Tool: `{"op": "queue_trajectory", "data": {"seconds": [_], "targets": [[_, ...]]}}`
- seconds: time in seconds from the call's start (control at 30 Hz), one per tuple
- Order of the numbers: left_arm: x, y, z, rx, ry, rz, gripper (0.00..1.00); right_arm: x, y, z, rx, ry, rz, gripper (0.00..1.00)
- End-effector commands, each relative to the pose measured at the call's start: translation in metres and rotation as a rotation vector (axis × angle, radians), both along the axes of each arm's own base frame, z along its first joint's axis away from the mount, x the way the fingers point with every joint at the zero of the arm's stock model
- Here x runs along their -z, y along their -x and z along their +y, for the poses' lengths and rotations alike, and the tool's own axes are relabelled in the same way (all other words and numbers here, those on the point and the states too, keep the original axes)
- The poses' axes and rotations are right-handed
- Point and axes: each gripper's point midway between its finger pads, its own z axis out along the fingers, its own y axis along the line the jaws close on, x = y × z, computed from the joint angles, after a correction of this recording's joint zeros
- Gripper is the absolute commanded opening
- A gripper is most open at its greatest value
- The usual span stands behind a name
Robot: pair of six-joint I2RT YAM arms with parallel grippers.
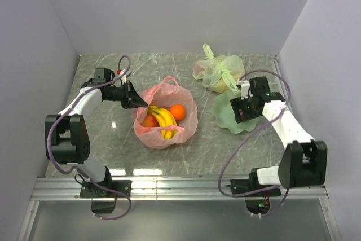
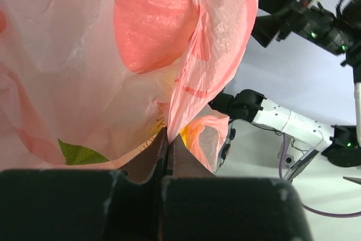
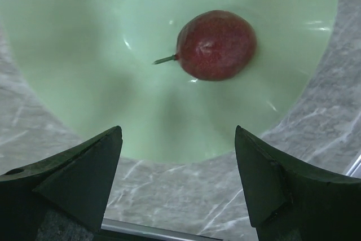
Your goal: Place the fake fruits into the plastic bag and tie a complex knot
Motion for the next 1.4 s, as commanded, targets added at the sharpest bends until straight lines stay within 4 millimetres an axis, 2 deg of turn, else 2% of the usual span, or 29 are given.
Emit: {"op": "queue_trajectory", "data": {"seconds": [0.0,0.2,0.53,0.7,0.83,0.9,1.0,1.03,1.07,1.1,1.17,1.2,1.23,1.33,1.37], "targets": [[-0.008,-0.004,0.000,0.012,-0.003,-0.053,0.01,-0.002,-0.028,-0.012,-0.001,0.070,-0.035,0.87],[-0.007,-0.003,0.001,0.011,-0.007,-0.054,0.01,0.019,-0.052,-0.016,0.043,0.082,-0.009,0.87],[-0.003,-0.004,0.000,0.016,-0.002,-0.043,0.01,0.054,-0.065,-0.008,0.075,0.041,0.074,0.88],[-0.002,-0.005,0.000,0.019,-0.004,-0.046,0.01,0.059,-0.072,-0.005,0.076,0.028,0.081,0.87],[-0.002,-0.004,0.000,0.021,0.000,-0.040,0.01,0.060,-0.074,-0.002,0.072,0.010,0.084,0.78],[-0.001,-0.005,0.000,0.022,0.000,-0.040,0.01,0.058,-0.072,0.000,0.069,-0.001,0.091,0.64],[-0.004,-0.004,0.000,0.027,0.000,-0.047,0.01,0.046,-0.062,0.007,0.045,-0.034,0.095,0.47],[-0.003,-0.004,0.000,0.028,0.000,-0.043,0.01,0.032,-0.062,0.009,0.035,-0.049,0.067,0.43],[-0.003,-0.003,0.000,0.030,0.002,-0.042,0.01,0.023,-0.060,0.020,0.001,-0.105,0.056,0.38],[-0.003,-0.002,0.000,0.032,0.005,-0.042,0.01,-0.001,-0.058,0.026,-0.020,-0.137,0.009,0.37],[-0.003,-0.001,-0.001,0.034,0.009,-0.037,0.01,-0.030,-0.057,0.046,-0.072,-0.219,-0.047,0.33],[-0.002,0.000,-0.001,0.033,0.011,-0.036,0.01,-0.046,-0.054,0.063,-0.118,-0.283,-0.066,0.32],[-0.003,0.000,-0.001,0.034,0.012,-0.039,0.01,-0.073,-0.059,0.082,-0.159,-0.319,-0.125,0.31],[-0.002,0.000,-0.001,0.036,0.013,-0.032,0.01,-0.114,-0.069,0.127,-0.245,-0.406,-0.199,0.29],[-0.003,-0.001,-0.001,0.039,0.015,-0.037,0.01,-0.120,-0.064,0.155,-0.313,-0.420,-0.199,0.29]]}}
